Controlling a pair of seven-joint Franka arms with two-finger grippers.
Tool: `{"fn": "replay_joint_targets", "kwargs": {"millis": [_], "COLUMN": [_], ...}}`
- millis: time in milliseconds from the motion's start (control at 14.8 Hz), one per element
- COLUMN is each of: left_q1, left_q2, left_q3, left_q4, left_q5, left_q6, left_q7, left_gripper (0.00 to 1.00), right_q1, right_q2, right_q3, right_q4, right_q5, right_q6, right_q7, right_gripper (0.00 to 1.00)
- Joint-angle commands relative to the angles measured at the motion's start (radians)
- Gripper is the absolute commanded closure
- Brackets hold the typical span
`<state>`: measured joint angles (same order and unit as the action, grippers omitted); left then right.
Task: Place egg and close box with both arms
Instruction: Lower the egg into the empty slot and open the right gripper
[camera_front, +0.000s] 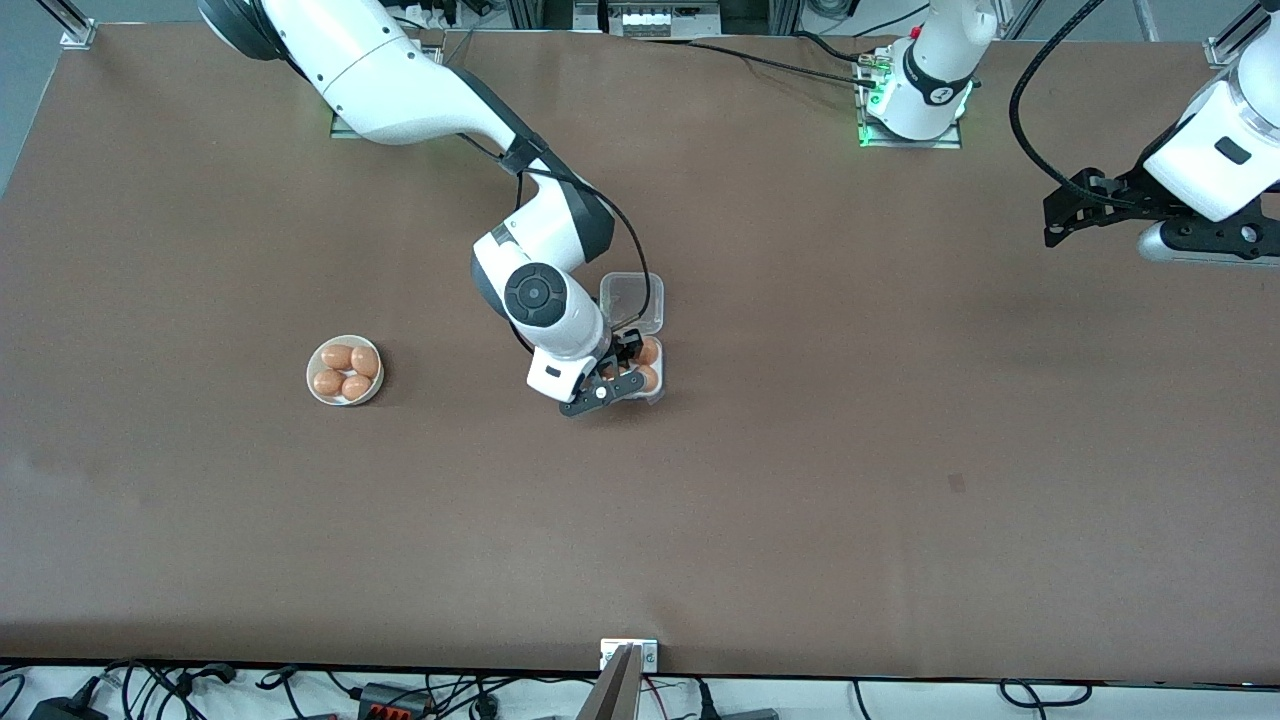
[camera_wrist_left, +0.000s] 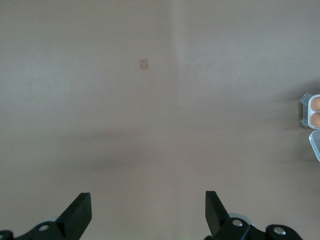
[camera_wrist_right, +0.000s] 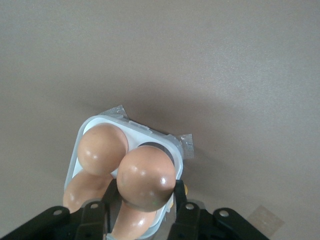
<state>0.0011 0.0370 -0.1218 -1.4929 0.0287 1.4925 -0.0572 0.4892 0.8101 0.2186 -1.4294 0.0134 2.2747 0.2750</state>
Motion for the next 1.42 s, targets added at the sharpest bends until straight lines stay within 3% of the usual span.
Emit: {"fn": "replay_joint_targets", "kwargs": {"millis": [0, 67, 944, 1349], "left_q1": [0.008, 0.008, 0.005, 0.003], "left_q2": [0.014, 0.015, 0.014, 0.056], "left_q3": [-0.002, -0.002, -0.002, -0.010], "left_q4": [0.031, 0.032, 0.031, 0.034], "left_q5": [-0.013, -0.013, -0.012, -0.013], "left_q6": [-0.021, -0.021, -0.031, -0.133], "left_q7": [0.014, 0.014, 0.010, 0.010], "left_gripper": [0.00, 0.00, 0.00, 0.00], "right_q1": [0.014, 0.017, -0.006, -0.185], "right_q2": [0.015, 0.014, -0.035, -0.169], "right_q3": [-0.004, -0.004, -0.008, -0.025], "right_q4": [0.018, 0.020, 0.024, 0.024], "right_q5": [0.002, 0.002, 0.004, -0.018], "right_q6": [0.020, 0.020, -0.012, -0.243], "right_q7": [0.026, 0.036, 0.087, 0.073], "right_gripper": [0.71, 0.01, 0.00, 0.00]}}
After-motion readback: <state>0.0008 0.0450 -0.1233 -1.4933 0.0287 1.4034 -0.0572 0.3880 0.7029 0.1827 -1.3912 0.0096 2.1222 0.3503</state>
